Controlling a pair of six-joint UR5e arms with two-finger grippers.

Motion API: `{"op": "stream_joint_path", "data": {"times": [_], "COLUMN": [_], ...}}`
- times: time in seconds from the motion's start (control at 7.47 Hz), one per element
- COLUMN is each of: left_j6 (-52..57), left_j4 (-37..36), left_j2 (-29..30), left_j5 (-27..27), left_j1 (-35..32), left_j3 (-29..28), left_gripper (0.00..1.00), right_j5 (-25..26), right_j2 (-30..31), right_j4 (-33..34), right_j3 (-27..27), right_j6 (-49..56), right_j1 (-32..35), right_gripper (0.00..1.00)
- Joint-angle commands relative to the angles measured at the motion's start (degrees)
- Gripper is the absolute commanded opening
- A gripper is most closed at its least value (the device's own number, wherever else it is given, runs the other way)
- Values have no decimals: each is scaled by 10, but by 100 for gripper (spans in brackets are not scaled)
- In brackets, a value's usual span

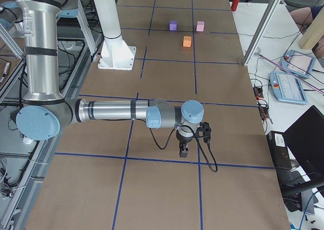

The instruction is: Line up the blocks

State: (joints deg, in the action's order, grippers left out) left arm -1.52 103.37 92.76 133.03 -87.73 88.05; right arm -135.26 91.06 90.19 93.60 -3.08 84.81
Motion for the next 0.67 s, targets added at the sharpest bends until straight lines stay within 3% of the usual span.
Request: {"op": "stream_joint_path", "data": {"times": [0.0, 0.54], "left_j6": [5, -8], "left_j4": [3, 45], "left_j2": [-6, 1], "left_j5": [1, 3], "left_j1": [0, 14], "left_j3": [2, -1], "left_gripper": [100, 100], "right_j5": [0, 0], "right_j2": [0, 0], "right_j4": [1, 1], "right_j3": [0, 0], "right_j6": [0, 0], "right_j1": [0, 0], "right_gripper": [100, 100]}}
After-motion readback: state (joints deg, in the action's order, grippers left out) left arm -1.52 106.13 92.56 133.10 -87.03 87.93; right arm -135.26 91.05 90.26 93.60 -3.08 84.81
